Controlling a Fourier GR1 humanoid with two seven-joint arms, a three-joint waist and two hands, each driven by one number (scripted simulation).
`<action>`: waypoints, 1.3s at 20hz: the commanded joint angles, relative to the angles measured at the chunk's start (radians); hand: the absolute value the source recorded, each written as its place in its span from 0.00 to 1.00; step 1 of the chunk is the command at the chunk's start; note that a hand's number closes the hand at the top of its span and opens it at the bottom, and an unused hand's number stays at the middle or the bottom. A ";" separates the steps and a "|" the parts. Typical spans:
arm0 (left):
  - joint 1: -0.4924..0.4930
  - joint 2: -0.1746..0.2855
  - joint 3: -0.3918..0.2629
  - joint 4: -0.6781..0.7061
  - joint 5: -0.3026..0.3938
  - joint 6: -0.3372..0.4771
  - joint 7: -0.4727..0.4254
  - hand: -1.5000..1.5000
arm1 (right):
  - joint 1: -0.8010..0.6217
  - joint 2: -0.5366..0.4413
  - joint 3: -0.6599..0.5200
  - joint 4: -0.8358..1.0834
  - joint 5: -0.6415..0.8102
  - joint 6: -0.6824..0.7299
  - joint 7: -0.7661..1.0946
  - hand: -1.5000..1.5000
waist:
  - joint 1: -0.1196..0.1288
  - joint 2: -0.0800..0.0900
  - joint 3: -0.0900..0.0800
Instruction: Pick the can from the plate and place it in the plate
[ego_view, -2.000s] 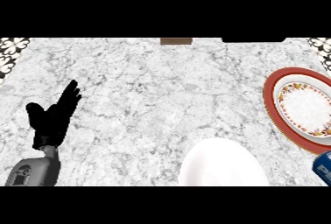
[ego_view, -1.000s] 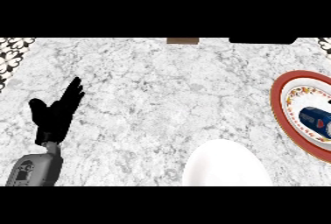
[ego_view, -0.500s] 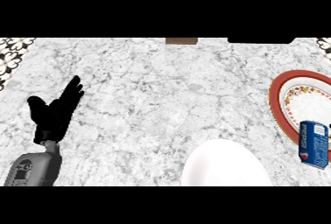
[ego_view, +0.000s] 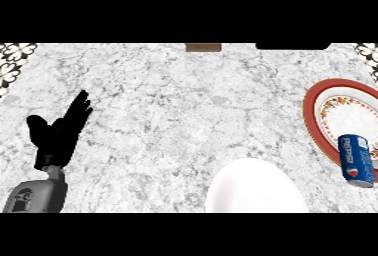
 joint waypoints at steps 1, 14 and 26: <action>-0.035 0.001 -0.004 -0.007 -0.007 0.010 0.032 0.50 | -0.017 -0.053 0.007 0.063 -0.082 0.368 0.000 0.00 | -0.001 0.005 0.001; -0.040 -0.025 -0.012 0.026 -0.011 0.011 -0.013 0.50 | 0.023 -0.146 0.008 0.058 -0.237 0.474 0.027 0.00 | 0.011 0.014 0.005; -0.061 -0.055 -0.041 0.032 -0.036 0.030 -0.021 0.50 | 0.063 -0.204 0.042 0.073 -0.257 0.408 -0.002 0.00 | 0.023 0.023 0.009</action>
